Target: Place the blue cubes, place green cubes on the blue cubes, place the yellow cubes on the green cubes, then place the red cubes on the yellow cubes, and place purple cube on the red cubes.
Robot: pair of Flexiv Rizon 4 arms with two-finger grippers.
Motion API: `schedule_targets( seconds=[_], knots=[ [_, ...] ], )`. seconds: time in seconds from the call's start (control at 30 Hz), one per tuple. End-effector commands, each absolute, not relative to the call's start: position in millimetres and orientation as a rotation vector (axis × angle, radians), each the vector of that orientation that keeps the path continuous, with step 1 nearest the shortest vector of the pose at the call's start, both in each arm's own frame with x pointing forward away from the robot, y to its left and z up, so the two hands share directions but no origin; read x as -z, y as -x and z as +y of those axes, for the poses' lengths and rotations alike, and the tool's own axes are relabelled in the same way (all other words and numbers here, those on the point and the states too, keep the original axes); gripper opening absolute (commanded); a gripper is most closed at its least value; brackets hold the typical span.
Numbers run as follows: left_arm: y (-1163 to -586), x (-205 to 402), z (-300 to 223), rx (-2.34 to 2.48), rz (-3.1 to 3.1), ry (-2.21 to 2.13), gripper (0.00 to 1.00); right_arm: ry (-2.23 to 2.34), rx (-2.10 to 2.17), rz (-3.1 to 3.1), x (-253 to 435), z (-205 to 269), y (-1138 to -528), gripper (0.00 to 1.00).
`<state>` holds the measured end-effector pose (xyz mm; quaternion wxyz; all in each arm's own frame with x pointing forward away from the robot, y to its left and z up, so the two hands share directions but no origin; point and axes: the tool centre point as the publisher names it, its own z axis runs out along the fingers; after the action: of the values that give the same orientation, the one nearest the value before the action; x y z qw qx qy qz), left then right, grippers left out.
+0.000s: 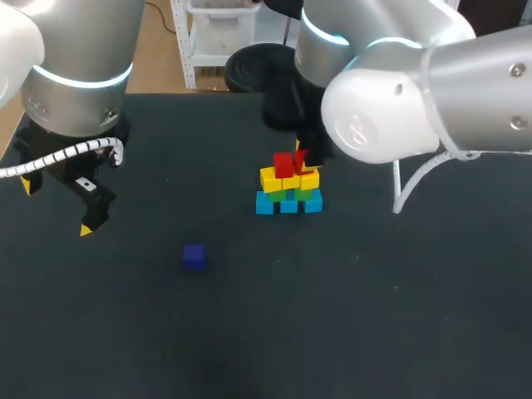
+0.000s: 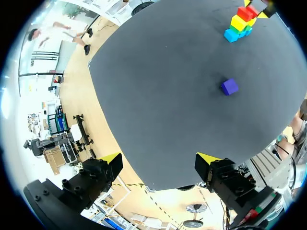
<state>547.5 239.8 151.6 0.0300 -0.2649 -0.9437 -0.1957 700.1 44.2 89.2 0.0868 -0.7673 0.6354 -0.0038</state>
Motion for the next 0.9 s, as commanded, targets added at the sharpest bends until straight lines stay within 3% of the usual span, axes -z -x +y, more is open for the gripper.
schedule_targets(
  seconds=[0.03,0.53,0.9],
  knots=[
    [-548.2,-151.5,240.3,0.602,-2.908,0.82,1.0,2.293,-0.002,1.895,-87.7,46.0,-704.8,0.0],
    [-548.2,-151.5,240.3,0.602,-2.908,0.82,1.0,2.297,0.001,1.896,-89.6,47.7,-703.5,0.0],
    [-548.2,-151.5,240.3,0.602,-2.908,0.82,1.0,2.295,0.007,1.905,-90.9,47.6,-701.4,0.11]
  ],
)
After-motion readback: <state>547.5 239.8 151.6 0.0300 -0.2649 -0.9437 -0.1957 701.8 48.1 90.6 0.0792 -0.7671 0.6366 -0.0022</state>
